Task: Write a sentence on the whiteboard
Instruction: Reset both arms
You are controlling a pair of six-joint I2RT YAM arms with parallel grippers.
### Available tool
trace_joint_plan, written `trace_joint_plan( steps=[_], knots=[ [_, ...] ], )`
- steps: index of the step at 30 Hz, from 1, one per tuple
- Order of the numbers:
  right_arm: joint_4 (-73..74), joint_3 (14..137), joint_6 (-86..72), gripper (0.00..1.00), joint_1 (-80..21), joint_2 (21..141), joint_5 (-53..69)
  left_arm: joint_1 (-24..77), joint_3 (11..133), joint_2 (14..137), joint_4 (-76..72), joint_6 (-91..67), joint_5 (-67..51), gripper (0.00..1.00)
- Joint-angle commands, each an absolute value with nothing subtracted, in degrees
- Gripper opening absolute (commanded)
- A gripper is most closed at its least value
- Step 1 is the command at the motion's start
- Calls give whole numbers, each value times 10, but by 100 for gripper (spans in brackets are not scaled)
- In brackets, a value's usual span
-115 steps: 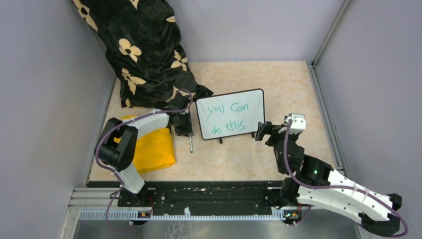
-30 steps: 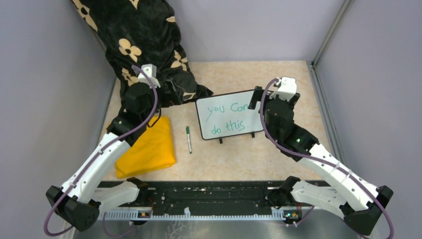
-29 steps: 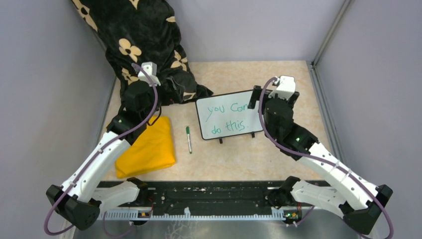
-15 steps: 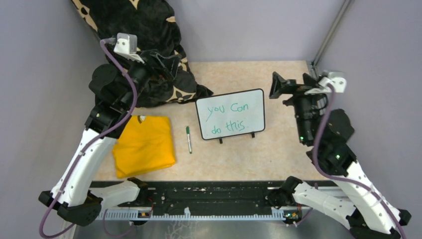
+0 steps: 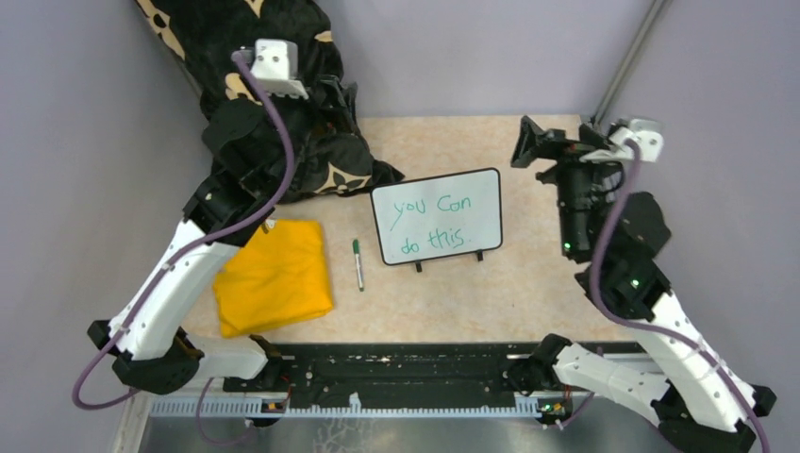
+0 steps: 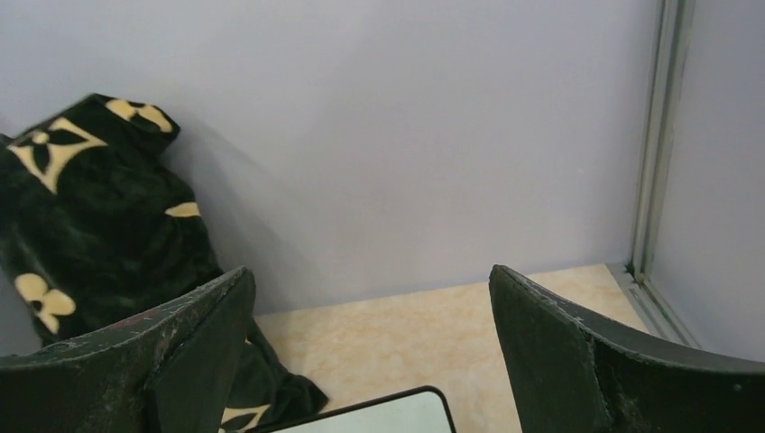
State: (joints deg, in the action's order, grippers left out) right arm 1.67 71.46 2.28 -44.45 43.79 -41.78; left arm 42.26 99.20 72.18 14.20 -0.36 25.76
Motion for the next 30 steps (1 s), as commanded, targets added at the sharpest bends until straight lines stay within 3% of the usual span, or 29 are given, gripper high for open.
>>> trace_joint_plan(
  steps=[1,10,23,30],
  knots=[
    [4,734,35,99,-444,499,-498,435,1002,748,163,17,378,99],
    [-125,620,75,99,-443,446,-480,435,902,720,141,-55,394,99],
    [-104,585,76,99,-443,416,-510,435,939,775,277,-255,435,99],
    [-89,590,73,99,-444,407,-511,434,876,723,206,-223,361,99]
  ],
)
